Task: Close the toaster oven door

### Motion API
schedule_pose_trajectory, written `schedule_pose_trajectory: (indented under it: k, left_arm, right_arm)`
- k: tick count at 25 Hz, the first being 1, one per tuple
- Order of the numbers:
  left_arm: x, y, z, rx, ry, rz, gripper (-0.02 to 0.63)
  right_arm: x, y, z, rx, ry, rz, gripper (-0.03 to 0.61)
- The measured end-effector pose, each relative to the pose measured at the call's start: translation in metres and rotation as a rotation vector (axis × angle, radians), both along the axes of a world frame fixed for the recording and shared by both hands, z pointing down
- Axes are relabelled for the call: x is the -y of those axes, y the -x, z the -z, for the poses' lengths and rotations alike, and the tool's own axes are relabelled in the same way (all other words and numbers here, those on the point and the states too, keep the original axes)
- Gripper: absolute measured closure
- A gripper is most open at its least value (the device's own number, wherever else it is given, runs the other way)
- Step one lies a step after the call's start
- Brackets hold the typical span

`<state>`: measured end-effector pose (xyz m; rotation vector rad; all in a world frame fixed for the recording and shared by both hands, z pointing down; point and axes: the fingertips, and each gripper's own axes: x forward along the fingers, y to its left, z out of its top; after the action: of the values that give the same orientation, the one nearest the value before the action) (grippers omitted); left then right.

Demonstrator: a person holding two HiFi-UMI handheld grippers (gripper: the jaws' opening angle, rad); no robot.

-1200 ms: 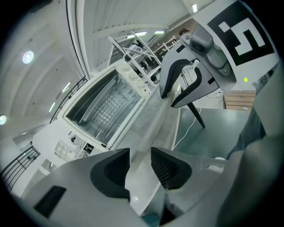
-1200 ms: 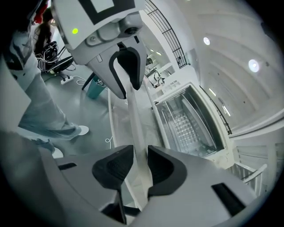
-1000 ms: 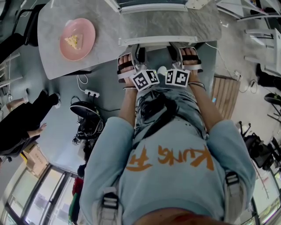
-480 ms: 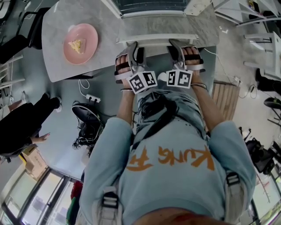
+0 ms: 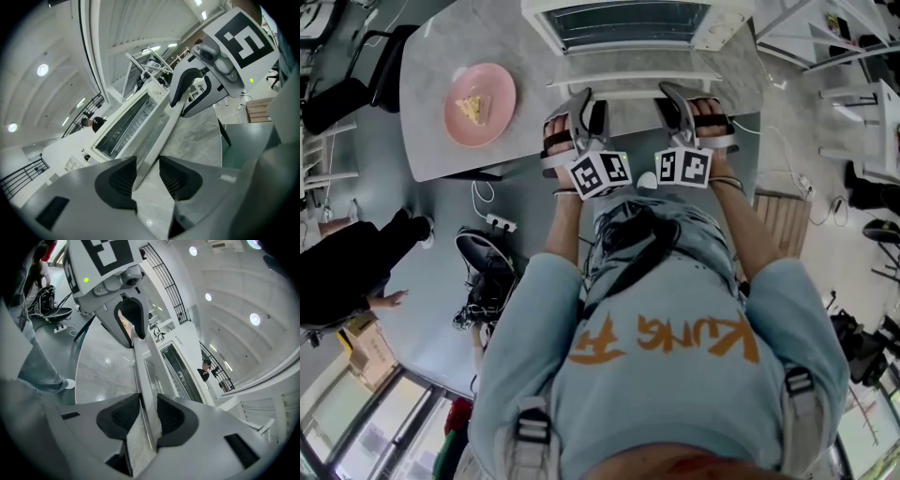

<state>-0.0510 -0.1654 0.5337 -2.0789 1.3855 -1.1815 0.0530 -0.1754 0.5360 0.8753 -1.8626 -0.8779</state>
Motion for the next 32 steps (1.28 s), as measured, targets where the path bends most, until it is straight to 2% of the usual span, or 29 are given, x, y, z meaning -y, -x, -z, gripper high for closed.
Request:
schedule_pose_trajectory:
  k: [7,17,24,32]
  left_arm:
    - [0.017,0.001,0.021,0.016,-0.014,-0.007,0.476]
    - [0.047,0.001,0.046,-0.004,-0.049,-0.024,0.468]
    - [0.074,0.006,0.059,0.001,-0.065,-0.028,0.465]
    - [0.102,0.007,0.072,0.012,-0.054,-0.039,0.465]
  right_arm:
    - [0.018,0.002,0.02,0.009,-0.03,0.012,0.455]
    - [0.05,0.004,0.045,0.026,-0.067,0.029,0.449]
    - [0.078,0.009,0.059,0.005,-0.107,0.05,0.449]
    - [0.108,0.011,0.069,-0.025,-0.108,0.06,0.451]
